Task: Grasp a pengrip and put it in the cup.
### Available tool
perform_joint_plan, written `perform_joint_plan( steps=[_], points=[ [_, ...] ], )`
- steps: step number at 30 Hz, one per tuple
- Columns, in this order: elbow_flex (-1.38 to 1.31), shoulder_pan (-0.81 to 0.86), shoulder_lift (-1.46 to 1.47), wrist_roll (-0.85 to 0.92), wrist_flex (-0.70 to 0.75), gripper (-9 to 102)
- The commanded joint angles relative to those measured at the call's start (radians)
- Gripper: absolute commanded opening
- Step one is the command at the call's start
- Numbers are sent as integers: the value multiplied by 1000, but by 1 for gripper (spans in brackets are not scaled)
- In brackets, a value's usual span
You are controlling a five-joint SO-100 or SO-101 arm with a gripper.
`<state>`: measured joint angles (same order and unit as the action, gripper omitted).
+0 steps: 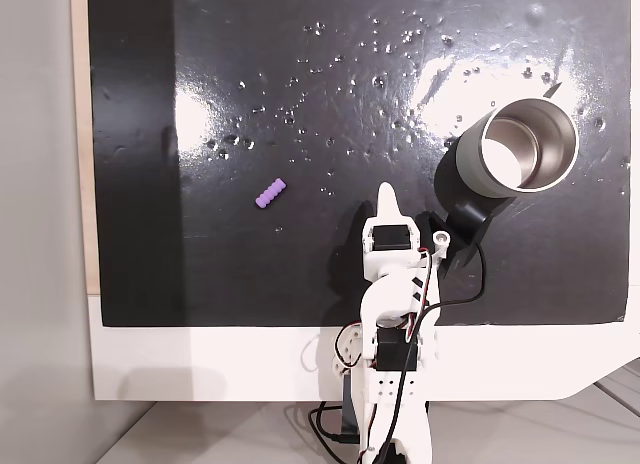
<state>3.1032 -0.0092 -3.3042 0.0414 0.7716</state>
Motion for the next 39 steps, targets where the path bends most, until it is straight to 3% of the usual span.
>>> perform_joint_plan(
  steps=[1,17,26,39],
  points=[
    [-3,-12,-14,40,3,0],
    [-8,-12,-14,41,3,0],
    [-158,-75,-9,40,64,0],
    [-500,-196,397,31,104,0]
  ],
)
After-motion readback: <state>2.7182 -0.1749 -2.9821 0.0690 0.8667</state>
